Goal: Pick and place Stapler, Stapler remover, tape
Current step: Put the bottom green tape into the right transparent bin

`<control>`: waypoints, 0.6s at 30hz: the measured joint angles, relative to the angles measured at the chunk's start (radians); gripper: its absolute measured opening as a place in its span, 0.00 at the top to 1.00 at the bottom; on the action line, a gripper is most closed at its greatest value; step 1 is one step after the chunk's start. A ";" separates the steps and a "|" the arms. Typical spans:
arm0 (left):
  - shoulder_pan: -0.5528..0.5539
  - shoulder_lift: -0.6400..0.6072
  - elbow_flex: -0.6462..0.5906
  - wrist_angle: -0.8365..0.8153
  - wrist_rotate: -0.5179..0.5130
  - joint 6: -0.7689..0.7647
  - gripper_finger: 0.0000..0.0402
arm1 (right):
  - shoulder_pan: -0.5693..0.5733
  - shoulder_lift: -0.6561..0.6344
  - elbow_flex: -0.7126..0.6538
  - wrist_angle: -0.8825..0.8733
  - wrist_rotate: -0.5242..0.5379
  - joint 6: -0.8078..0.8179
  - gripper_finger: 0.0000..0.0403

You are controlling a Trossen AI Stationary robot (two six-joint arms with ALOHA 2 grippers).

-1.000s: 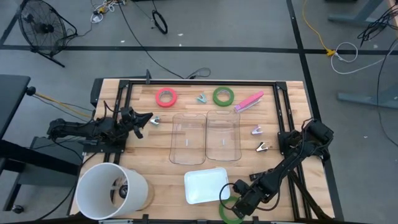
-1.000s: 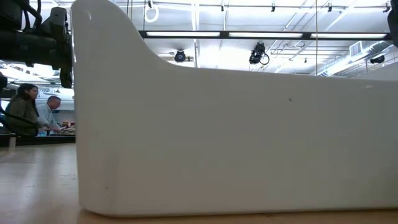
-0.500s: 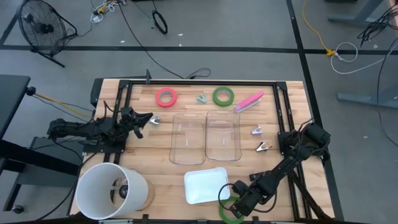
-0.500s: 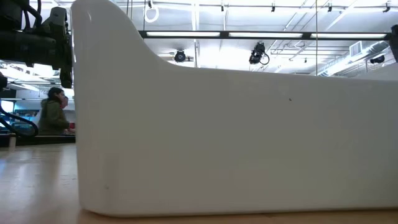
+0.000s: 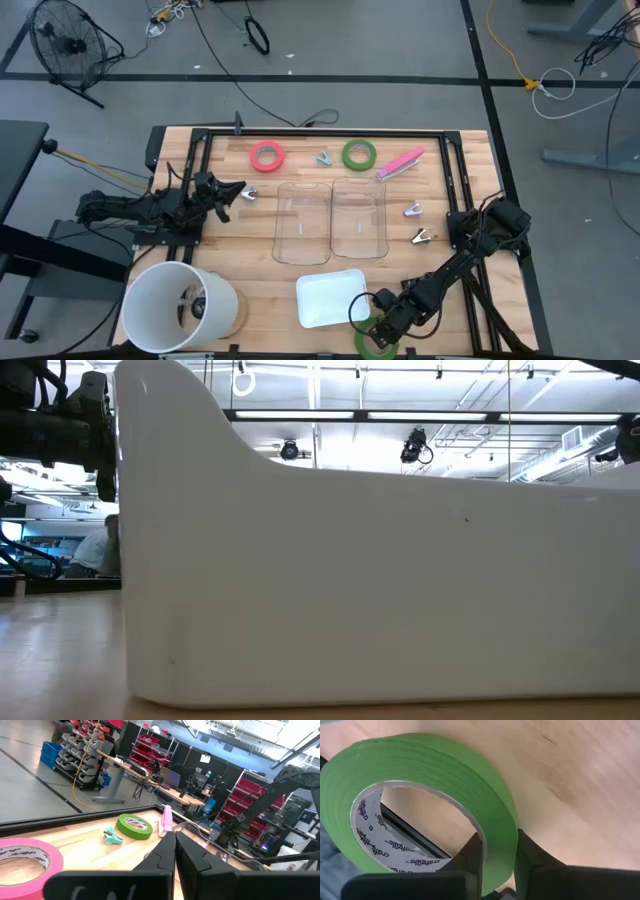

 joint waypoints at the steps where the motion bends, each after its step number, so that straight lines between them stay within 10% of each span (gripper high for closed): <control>1: 0.000 0.000 0.000 0.000 0.000 0.000 0.97 | 0.000 -0.006 -0.002 -0.002 0.000 0.000 0.87; 18: 0.000 0.000 0.000 0.000 0.000 0.001 0.97 | -0.019 -0.308 -0.004 -0.245 0.030 0.032 0.87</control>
